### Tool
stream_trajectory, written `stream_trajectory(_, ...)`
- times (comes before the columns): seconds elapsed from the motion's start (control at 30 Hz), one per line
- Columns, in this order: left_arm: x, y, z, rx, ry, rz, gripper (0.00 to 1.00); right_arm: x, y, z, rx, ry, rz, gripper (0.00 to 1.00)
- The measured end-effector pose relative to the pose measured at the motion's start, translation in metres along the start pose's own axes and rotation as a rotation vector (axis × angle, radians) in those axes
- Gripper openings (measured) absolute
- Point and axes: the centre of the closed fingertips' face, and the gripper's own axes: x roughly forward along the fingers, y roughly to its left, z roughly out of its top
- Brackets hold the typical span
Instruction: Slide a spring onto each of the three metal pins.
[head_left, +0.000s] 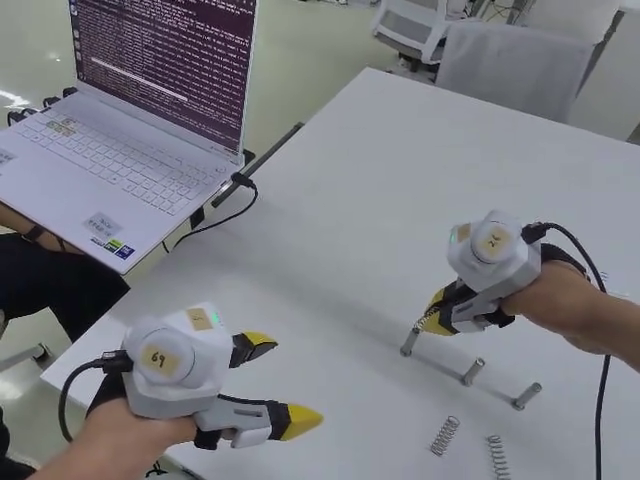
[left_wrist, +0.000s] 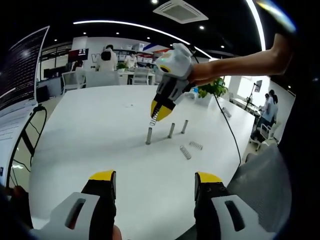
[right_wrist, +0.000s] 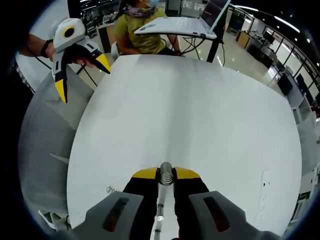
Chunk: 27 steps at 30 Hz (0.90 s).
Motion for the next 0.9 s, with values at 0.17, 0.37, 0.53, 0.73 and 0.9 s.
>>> stream_trajectory(0.17, 0.001, 0.0, 0.0, 0.002, 0.005, -0.006, 0.59, 0.005, -0.001, -0.001, -0.009, 0.012, 0.002, 0.08)
stream_trajectory(0.37, 0.002, -0.001, -0.002, 0.001, 0.01, -0.007, 0.59, 0.01, -0.001, -0.003, -0.02, 0.027, 0.01, 0.08)
stream_trajectory(0.53, 0.0, 0.0, -0.004, -0.004, 0.013, -0.006, 0.59, 0.014, -0.002, -0.003, -0.026, 0.034, 0.015, 0.08)
stream_trajectory(0.73, -0.001, 0.0, -0.006, -0.009, 0.017, -0.004, 0.58, 0.017, -0.003, -0.004, -0.044, 0.053, 0.014, 0.08)
stream_trajectory(0.9, -0.001, 0.002, -0.006, -0.012, 0.017, -0.001, 0.58, 0.02, -0.002, -0.005, -0.059, 0.065, 0.019, 0.09)
